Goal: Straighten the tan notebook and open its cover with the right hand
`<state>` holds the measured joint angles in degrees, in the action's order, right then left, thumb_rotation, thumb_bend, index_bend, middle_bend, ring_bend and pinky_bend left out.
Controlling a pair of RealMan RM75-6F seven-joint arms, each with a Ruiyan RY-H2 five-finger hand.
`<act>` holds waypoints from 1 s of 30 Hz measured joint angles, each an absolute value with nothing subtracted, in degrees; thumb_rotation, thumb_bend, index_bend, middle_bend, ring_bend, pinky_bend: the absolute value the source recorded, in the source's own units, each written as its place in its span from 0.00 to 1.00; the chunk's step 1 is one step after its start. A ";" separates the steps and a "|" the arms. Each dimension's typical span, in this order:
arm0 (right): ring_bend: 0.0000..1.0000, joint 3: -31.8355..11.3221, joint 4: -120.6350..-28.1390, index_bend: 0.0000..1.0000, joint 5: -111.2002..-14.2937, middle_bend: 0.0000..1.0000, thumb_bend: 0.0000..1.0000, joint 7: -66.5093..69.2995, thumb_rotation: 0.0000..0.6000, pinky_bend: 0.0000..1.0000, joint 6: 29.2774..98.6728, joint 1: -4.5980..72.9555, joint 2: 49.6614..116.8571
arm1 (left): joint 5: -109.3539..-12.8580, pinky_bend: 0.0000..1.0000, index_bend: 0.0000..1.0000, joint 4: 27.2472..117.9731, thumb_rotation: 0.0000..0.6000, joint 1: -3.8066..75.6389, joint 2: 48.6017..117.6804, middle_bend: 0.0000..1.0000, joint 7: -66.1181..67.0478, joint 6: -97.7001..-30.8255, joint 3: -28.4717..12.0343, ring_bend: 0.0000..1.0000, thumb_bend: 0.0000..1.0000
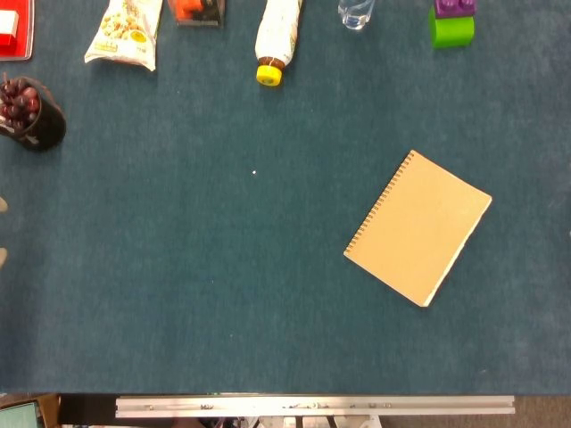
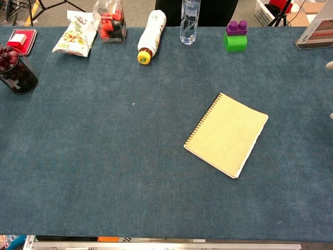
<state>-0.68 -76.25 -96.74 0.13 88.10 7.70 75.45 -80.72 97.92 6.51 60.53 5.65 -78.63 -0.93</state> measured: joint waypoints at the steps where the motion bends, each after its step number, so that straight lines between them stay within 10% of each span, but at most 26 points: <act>1: 0.10 -0.47 -75.85 0.26 -97.00 0.11 0.00 0.07 1.00 0.23 87.85 7.86 75.61 | -80.68 0.32 0.40 98.08 1.00 6.50 60.38 0.38 5.47 -78.64 -0.96 0.46 0.17; 15: 0.10 2.49 -74.24 0.26 -100.03 0.11 0.04 -3.37 1.00 0.23 80.43 12.10 78.24 | -80.32 0.32 0.40 98.75 1.00 6.23 59.23 0.39 3.95 -79.15 -1.39 0.46 0.17; 30: 0.10 2.63 -81.64 0.26 -102.27 0.15 0.72 -11.73 1.00 0.23 72.50 18.47 77.98 | -79.60 0.37 0.40 98.16 1.00 6.49 59.31 0.39 3.80 -78.06 -1.39 0.46 0.17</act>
<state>2.63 -81.64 -102.27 -11.73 72.50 18.47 77.98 -79.60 98.16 6.49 59.31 3.80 -78.06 -1.39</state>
